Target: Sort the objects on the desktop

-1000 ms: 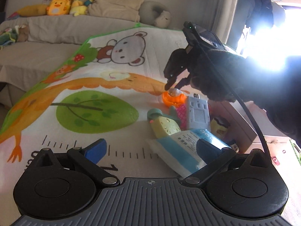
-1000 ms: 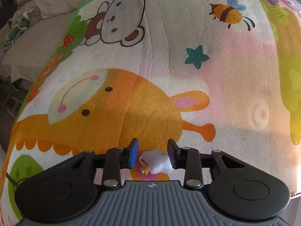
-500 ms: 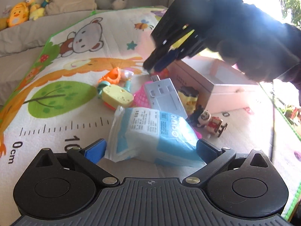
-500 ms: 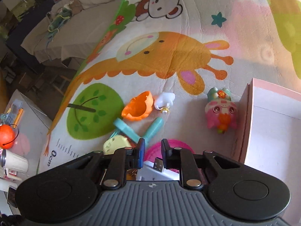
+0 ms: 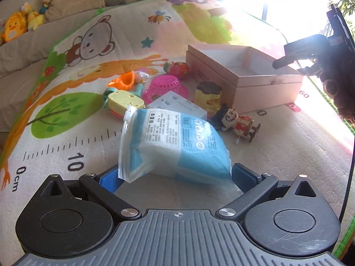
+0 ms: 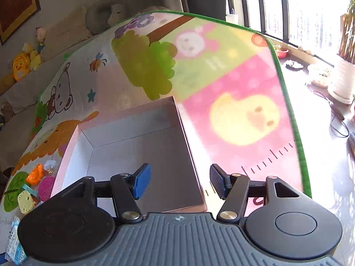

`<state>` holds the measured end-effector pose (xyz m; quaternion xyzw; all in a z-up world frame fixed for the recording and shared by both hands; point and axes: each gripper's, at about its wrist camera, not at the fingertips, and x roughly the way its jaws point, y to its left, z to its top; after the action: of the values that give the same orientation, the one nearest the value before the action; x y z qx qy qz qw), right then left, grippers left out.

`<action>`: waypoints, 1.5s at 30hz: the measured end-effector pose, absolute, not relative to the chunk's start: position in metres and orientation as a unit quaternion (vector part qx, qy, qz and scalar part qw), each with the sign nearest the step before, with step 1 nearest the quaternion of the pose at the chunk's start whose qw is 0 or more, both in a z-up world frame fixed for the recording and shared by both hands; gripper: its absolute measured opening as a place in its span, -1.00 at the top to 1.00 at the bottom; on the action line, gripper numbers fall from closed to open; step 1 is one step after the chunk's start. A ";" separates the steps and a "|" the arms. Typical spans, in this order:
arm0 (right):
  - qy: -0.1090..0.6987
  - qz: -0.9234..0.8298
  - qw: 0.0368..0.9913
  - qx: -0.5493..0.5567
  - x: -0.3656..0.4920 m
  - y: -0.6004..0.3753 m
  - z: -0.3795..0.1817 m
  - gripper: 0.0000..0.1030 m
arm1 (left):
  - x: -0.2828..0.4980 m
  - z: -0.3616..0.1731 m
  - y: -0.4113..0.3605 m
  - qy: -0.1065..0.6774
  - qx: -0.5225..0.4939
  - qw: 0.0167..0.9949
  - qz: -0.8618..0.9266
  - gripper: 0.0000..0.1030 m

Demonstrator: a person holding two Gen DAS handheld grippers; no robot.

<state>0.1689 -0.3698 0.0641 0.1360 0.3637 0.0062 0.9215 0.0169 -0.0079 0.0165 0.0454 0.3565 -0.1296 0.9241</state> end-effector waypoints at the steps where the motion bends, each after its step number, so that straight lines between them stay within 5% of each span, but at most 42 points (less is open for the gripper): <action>1: 0.358 0.006 0.923 0.139 0.168 -0.366 0.062 -0.36 | 0.017 0.017 -0.008 0.358 0.049 0.924 -0.125 -1.00; 9: 0.279 0.091 0.956 0.014 0.113 -0.315 0.086 -0.52 | 0.020 0.020 0.007 0.357 0.085 0.928 -0.062 -1.00; 11: 0.261 0.125 0.957 -0.035 0.086 -0.305 0.091 -0.88 | 0.023 0.021 0.016 0.357 0.087 0.929 -0.044 -1.00; 13: 0.267 0.171 0.946 -0.069 0.064 -0.295 0.090 -0.98 | 0.026 0.022 0.024 0.355 0.091 0.930 -0.023 -1.00; 21: 0.319 0.260 0.905 -0.105 0.040 -0.237 0.056 -0.98 | 0.026 0.033 0.055 0.347 0.089 0.933 0.041 -1.00; 25: 0.344 0.247 0.900 -0.102 0.066 -0.211 0.037 -0.59 | 0.021 0.042 0.066 0.350 0.037 0.936 0.017 -1.00; 27: 0.362 0.243 0.895 -0.091 0.077 -0.206 0.029 -0.29 | 0.023 0.044 0.064 0.356 0.012 0.934 0.001 -1.00; 28: 0.375 0.239 0.892 -0.088 0.079 -0.205 0.026 0.11 | 0.026 0.045 0.061 0.358 0.004 0.934 -0.003 -1.00; 31: 0.373 0.244 0.891 -0.082 0.071 -0.210 0.031 0.44 | 0.048 0.043 0.050 0.371 -0.026 0.928 0.006 -1.00; 39: 0.383 0.230 0.890 -0.093 0.027 -0.234 0.034 0.44 | 0.100 0.030 0.031 0.392 -0.027 0.919 0.041 -1.00; 41: 0.389 0.231 0.888 -0.077 0.020 -0.241 0.035 0.44 | 0.095 0.027 0.033 0.389 -0.010 0.920 0.034 -0.86; 43: 0.396 0.235 0.886 -0.059 0.015 -0.248 0.034 0.44 | 0.088 0.025 0.037 0.395 -0.003 0.918 0.024 -0.37; 45: 0.395 0.237 0.886 -0.055 0.011 -0.249 0.034 0.44 | 0.078 0.023 0.045 0.390 -0.008 0.920 0.016 -0.28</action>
<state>0.0109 -0.2492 0.0339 -0.0554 0.3954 0.2370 0.8857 0.0782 0.0448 0.0229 -0.0079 0.3904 0.0157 0.9205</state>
